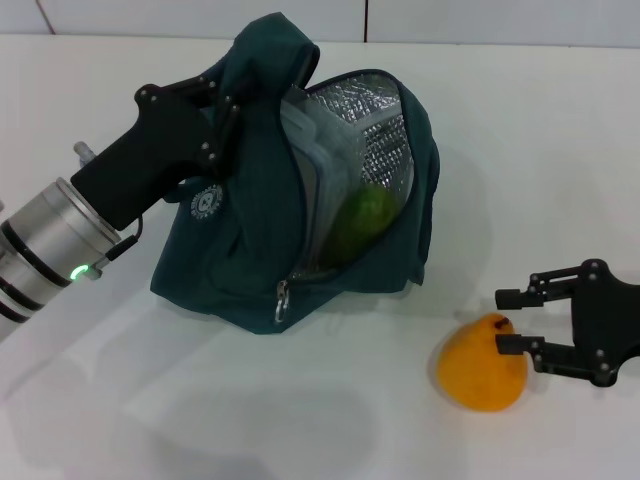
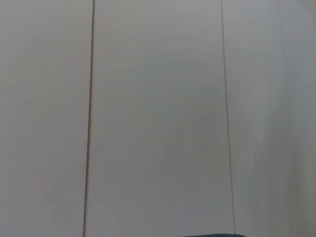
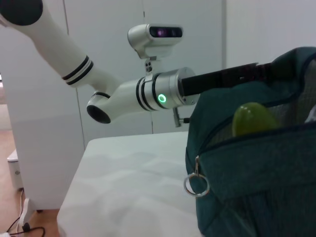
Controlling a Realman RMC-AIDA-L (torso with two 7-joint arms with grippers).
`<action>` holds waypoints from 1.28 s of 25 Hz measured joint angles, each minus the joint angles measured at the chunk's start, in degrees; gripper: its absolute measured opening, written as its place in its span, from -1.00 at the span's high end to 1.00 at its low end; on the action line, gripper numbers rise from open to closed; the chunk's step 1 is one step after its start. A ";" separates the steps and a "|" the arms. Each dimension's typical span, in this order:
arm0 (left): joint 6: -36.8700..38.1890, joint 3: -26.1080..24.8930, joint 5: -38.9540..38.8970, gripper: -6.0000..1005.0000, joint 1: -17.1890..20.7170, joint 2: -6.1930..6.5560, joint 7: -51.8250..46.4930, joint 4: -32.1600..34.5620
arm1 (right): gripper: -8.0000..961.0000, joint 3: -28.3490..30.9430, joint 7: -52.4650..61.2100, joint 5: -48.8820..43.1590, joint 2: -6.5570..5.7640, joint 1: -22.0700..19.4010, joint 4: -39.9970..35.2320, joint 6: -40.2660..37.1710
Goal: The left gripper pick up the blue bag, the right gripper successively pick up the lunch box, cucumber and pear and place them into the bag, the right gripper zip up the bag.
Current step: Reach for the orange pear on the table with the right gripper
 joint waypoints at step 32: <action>-0.79 0.12 -1.70 0.87 -0.93 0.00 1.16 -0.39 | 0.78 0.28 -0.27 -0.79 0.13 1.48 -0.57 1.36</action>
